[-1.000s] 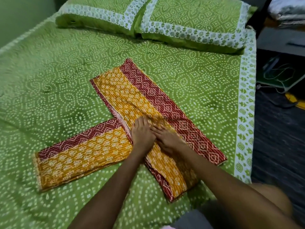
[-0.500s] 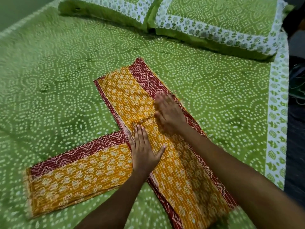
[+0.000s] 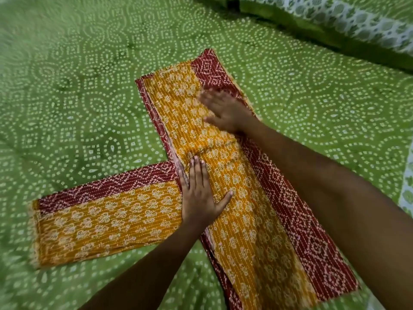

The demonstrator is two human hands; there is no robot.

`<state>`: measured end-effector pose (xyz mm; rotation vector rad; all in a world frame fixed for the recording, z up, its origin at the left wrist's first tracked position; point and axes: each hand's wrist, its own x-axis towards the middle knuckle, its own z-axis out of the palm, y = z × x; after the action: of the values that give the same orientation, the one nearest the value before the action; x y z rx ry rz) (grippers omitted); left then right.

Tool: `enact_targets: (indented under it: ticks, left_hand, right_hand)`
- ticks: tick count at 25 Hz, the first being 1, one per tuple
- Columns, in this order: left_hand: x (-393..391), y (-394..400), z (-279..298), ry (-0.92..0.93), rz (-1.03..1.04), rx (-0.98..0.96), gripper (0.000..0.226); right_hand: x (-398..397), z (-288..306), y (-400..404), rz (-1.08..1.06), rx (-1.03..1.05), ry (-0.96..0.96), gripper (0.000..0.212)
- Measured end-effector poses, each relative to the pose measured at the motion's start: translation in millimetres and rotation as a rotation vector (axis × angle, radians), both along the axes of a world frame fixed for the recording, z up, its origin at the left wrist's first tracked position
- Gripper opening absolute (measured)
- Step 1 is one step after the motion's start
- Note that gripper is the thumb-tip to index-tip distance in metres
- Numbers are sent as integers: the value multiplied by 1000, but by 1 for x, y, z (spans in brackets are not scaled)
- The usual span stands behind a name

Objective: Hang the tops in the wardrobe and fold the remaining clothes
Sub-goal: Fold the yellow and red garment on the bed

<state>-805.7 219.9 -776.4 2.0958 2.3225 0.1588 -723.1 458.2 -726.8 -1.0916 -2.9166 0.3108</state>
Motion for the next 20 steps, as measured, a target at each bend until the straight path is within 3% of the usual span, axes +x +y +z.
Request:
enact_targets:
  ticks: [2,4,8,10,14,20]
  left_hand:
    - [-1,1,-1,-4,3,-11,101]
    - [-1,0,-1,2,10,-34,101]
    - [-2,0,1,2,20,-79,101]
    - [0,-1,5,8,17,-102,101]
    - [0,-5,13,31,19,-151,104]
    - [3,-13,34,2,19,-213,97]
  right_hand:
    - [-10,9,25,-309,-55,-11,65]
    - [-21,7,26,-470,-89,-56,67]
    - [4,-11,-53,-387,-50,41,69]
    - [41,-18,-104,-452,-37,85,69]
    - [84,-25,-215,-514,-86,-43,71]
    - [121,-15,-351,-182,-100,-212,74]
